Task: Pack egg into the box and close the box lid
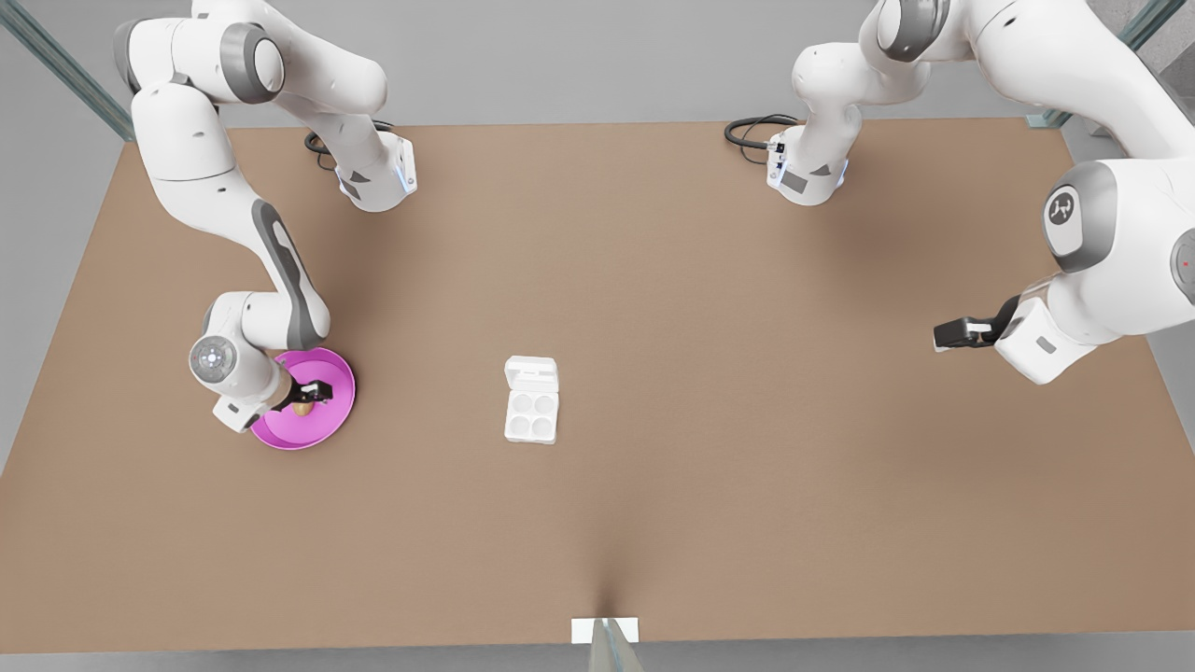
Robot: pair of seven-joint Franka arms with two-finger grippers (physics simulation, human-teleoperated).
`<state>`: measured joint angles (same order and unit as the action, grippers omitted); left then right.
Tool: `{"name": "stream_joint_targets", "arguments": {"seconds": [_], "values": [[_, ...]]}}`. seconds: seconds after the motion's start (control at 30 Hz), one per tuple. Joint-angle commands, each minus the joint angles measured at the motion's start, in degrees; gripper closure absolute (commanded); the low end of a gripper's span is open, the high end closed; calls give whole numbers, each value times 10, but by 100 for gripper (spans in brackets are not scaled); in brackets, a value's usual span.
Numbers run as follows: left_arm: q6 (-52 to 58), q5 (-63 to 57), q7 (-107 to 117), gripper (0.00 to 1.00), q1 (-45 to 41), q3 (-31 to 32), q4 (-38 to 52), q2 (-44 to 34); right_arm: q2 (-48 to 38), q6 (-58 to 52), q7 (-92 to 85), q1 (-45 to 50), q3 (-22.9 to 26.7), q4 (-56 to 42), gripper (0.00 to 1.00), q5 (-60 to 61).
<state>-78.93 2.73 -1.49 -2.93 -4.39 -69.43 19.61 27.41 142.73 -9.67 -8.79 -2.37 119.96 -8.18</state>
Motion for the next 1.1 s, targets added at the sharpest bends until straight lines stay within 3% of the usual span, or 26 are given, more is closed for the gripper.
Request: {"name": "stream_joint_targets", "arguments": {"seconds": [0.0,0.07,0.17,0.47,1.07], "values": [[0,0,0,0,0,0,0,0,0,0,0,0,0,0,3,0],[1,-1,0,0,0,0,-1,1,2,0,0,0,0,0,21,0],[1,0,0,0,-1,0,-1,2,3,0,0,0,0,-2,28,0],[10,0,0,0,-1,0,-1,3,8,0,-9,-6,0,-8,37,0],[17,0,-1,0,0,0,-1,5,16,0,-13,-11,0,-12,45,0]]}}
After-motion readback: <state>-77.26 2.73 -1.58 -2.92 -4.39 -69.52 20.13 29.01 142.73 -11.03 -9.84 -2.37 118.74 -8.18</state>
